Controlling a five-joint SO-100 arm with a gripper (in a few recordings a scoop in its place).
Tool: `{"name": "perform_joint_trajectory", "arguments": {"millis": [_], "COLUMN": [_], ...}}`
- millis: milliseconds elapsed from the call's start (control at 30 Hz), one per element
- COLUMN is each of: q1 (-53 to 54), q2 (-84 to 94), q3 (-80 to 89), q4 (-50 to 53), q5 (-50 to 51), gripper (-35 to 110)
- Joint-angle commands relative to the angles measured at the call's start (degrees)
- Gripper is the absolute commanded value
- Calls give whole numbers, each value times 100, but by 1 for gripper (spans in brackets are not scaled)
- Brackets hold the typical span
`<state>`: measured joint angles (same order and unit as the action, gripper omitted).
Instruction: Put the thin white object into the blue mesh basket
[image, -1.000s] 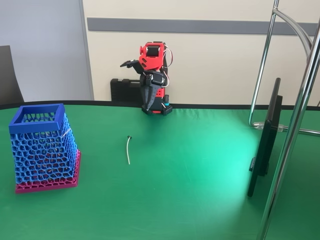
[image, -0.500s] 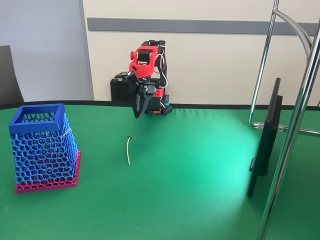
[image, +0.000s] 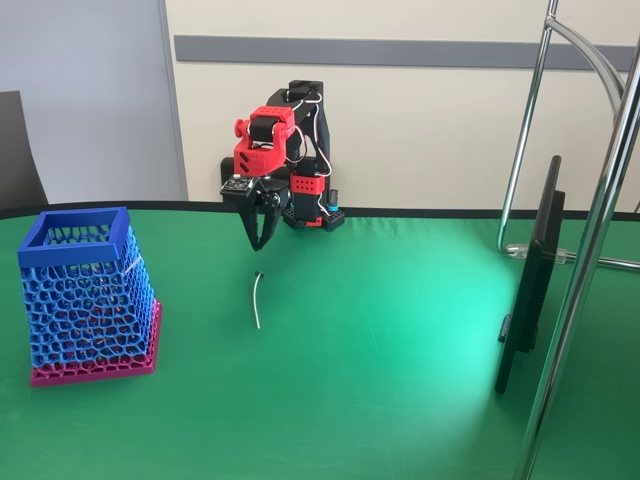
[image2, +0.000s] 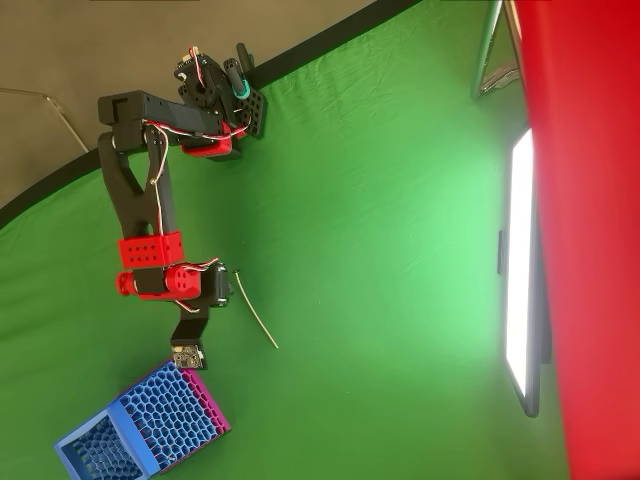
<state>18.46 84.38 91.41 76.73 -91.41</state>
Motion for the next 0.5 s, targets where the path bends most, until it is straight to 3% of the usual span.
{"name": "perform_joint_trajectory", "arguments": {"millis": [0, 467], "q1": [26, 44], "q2": [-141, -1459], "q3": [-352, -1195], "q4": [123, 773], "q5": [-343, -1248], "gripper": [1, 1]}}
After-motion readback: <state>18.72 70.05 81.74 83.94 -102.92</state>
